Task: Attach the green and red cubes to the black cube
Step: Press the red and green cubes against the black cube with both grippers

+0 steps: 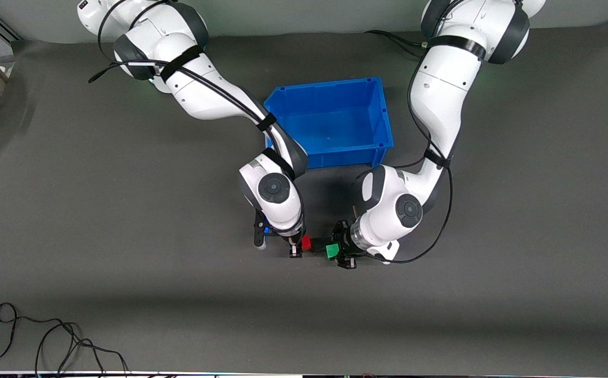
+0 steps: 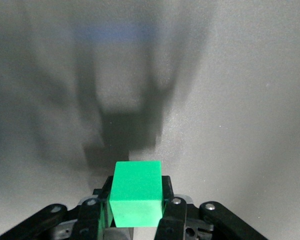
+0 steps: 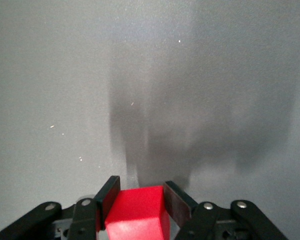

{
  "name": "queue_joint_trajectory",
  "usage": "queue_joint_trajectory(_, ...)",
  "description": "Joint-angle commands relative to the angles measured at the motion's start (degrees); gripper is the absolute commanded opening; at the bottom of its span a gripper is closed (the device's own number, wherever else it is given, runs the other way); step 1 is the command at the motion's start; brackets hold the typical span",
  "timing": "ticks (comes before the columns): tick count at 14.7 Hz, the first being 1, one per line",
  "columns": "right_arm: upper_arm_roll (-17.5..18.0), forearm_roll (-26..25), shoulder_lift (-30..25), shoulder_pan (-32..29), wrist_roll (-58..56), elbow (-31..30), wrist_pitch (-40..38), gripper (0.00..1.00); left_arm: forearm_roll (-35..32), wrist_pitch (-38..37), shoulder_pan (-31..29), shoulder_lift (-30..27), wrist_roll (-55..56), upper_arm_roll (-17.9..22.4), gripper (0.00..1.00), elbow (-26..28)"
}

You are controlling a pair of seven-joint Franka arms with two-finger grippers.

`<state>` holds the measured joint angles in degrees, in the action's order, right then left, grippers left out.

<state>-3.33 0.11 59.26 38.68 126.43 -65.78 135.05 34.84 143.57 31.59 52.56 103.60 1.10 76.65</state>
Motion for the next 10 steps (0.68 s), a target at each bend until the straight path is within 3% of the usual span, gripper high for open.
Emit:
queue_joint_trajectory(1, -0.54, -1.78, 1.82, 0.95, 3.2, 2.5, -0.31, 0.0, -0.92, 0.48, 0.76, 0.18, 2.05, 0.49, 0.0, -0.54)
queue_joint_trajectory(10, -0.63, -1.78, 2.0, 0.52, 3.91, 3.12, -0.22, 0.0, -1.18, 0.57, 0.93, 1.14, 1.87, 0.49, 0.0, -0.28)
